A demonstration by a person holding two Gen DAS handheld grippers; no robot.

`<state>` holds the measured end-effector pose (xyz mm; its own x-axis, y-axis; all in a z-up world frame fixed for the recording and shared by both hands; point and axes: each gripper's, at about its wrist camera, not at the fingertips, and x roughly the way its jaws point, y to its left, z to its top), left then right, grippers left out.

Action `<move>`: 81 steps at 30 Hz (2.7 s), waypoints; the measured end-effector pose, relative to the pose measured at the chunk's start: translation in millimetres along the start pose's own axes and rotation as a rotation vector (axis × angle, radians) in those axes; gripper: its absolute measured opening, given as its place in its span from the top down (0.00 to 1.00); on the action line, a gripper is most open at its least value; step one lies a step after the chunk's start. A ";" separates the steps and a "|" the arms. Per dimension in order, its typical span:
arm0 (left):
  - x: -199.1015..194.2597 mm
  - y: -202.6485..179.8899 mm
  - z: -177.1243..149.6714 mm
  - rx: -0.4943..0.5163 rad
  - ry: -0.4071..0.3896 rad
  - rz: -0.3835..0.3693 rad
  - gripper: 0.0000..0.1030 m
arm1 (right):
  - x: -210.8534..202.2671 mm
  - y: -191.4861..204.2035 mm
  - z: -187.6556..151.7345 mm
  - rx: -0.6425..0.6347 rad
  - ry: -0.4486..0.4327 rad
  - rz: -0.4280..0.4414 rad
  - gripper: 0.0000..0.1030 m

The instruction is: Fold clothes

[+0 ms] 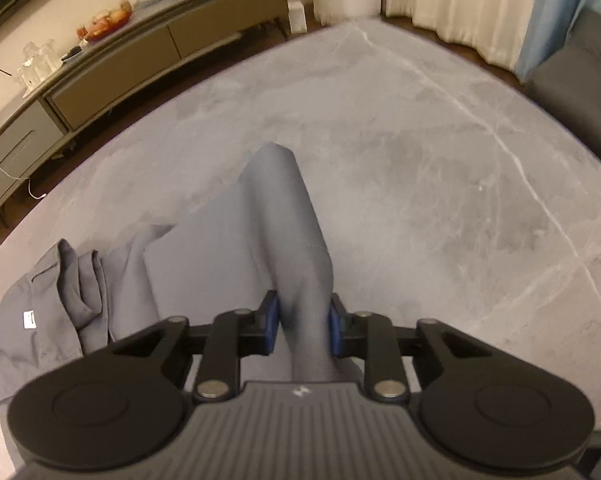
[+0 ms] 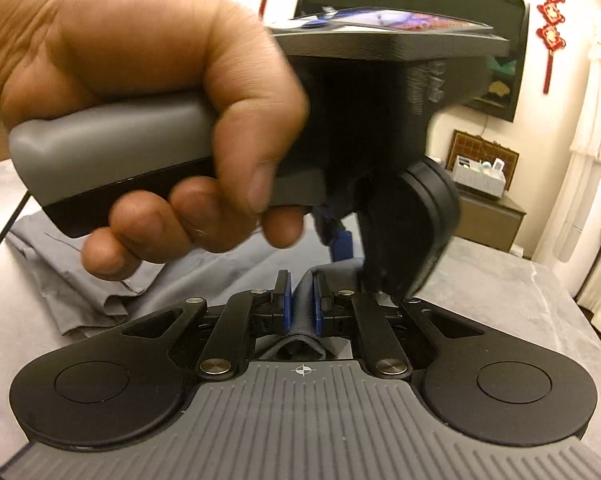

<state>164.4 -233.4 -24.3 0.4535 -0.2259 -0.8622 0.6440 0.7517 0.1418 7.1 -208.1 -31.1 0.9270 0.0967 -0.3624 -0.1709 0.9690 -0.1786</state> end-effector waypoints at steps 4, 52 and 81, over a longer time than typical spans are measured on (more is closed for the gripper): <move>-53.5 52.1 -14.8 -0.109 -0.103 -0.048 0.80 | -20.3 -7.6 7.4 0.097 -0.110 0.093 0.50; -83.4 160.9 -236.3 -0.674 -0.334 -0.391 0.38 | 17.7 -15.2 9.3 0.092 0.069 -0.069 0.43; -4.8 219.9 -270.5 -0.904 -0.328 -0.505 0.48 | 79.0 153.7 12.1 -0.762 0.263 0.066 0.81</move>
<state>137.2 100.5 -120.6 0.4929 -0.6906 -0.5293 0.1712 0.6734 -0.7191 58.1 -48.8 -76.1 0.8141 -0.0002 -0.5807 -0.4916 0.5321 -0.6893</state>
